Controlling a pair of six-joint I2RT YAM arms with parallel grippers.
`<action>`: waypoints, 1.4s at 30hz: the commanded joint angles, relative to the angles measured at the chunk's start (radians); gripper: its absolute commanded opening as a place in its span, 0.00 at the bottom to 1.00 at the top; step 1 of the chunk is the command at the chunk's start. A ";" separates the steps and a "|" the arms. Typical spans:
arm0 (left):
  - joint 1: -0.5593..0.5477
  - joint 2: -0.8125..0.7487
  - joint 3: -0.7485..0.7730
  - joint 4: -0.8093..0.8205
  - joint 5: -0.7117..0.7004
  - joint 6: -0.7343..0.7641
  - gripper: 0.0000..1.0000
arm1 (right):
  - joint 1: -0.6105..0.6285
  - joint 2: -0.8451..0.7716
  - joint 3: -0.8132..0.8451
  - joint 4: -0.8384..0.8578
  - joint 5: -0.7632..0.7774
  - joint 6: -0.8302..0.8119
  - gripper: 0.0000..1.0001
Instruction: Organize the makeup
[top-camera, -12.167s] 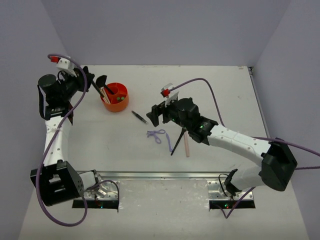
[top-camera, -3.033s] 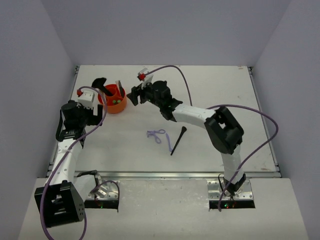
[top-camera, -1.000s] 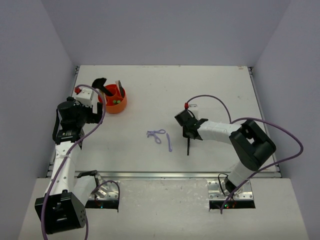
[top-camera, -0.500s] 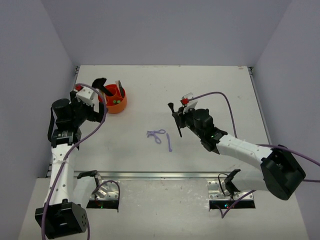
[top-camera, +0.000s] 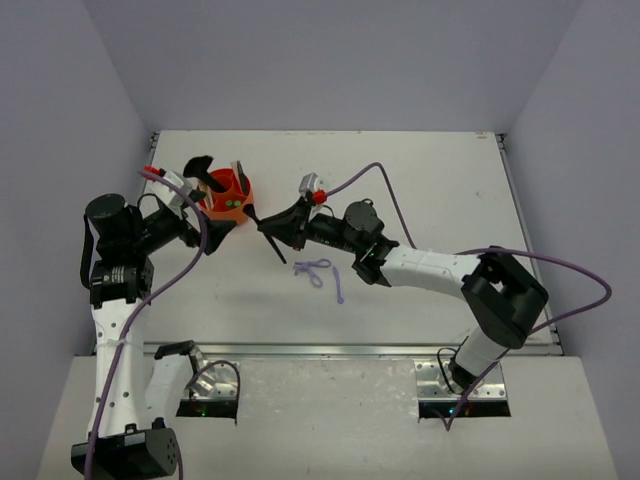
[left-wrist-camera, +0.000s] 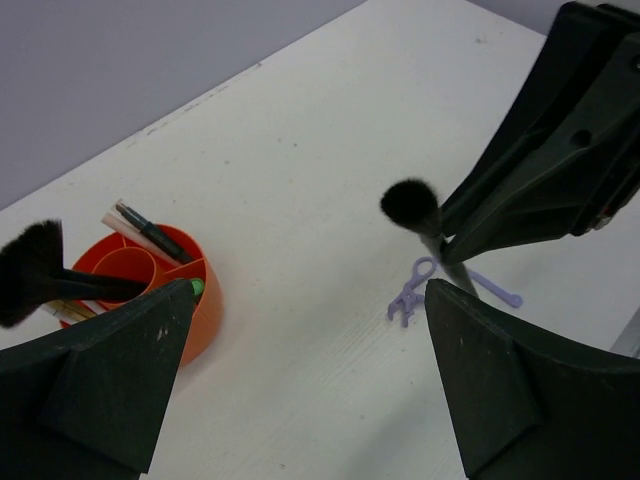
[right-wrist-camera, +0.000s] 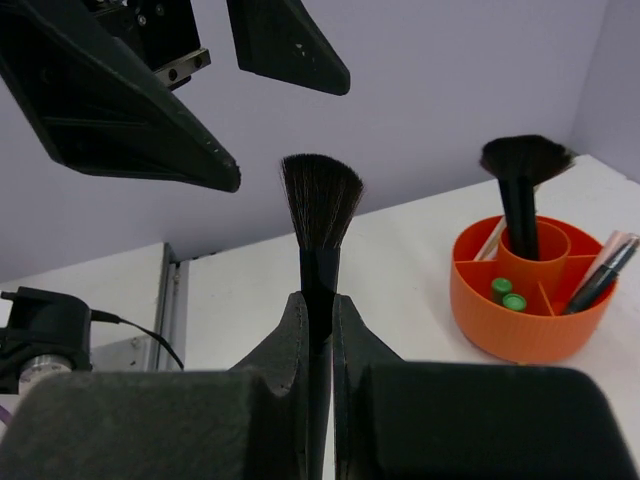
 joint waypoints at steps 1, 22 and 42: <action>0.005 -0.018 -0.014 -0.019 0.114 0.033 0.98 | 0.009 0.042 0.079 0.122 -0.039 0.075 0.00; 0.006 0.037 -0.082 0.262 0.162 -0.311 1.00 | 0.048 0.134 0.165 0.129 0.020 0.117 0.00; 0.006 0.047 -0.098 0.119 0.179 -0.045 0.92 | 0.052 0.123 0.310 -0.038 0.253 0.205 0.00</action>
